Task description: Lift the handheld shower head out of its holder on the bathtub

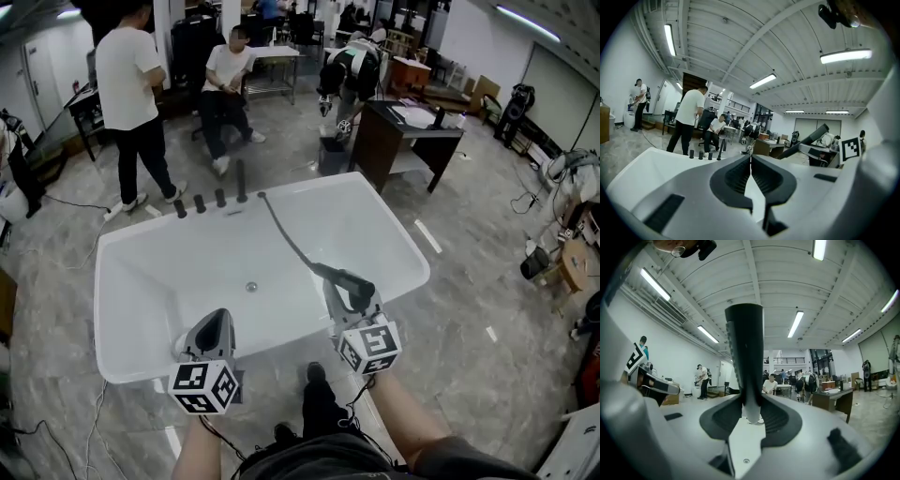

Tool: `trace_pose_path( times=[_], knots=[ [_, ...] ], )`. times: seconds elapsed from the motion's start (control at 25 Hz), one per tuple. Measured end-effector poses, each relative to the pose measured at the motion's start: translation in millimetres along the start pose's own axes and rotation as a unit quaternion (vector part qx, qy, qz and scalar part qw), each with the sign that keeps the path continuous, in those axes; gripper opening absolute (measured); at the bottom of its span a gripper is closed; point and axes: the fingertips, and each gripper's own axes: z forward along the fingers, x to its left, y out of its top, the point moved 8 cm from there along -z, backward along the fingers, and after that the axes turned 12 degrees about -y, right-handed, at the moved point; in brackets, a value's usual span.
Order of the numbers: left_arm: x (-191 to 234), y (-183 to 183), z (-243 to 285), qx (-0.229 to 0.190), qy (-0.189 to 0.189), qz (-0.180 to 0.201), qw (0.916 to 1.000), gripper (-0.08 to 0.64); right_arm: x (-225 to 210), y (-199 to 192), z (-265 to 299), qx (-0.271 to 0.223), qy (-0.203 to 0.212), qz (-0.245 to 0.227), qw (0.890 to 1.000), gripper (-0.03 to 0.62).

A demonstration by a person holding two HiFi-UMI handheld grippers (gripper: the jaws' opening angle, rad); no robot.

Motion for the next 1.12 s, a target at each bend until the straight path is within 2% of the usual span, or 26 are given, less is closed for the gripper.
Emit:
trace_pose_path(
  times=[0.12,0.4,0.88,1.12],
  knots=[
    [-13,-2,-8,0.012,-0.006,0.009,0.9999,0.017,0,4,-21,0.004,-0.003,-0.005,1.000,0.132],
    [-56,-14,-10,0.020,-0.015,0.002,0.9997,0.015,-18,8,-53,0.005,0.004,-0.002,1.000,0.132],
    [-130,-22,-26,0.009,0.009,0.008,0.9999,0.015,-55,15,-116,-0.013,0.041,0.014,0.999,0.132],
    [-156,-31,-31,0.007,0.017,0.002,0.9998,0.017,-71,7,-137,-0.001,0.051,0.022,0.998,0.132]
  ],
)
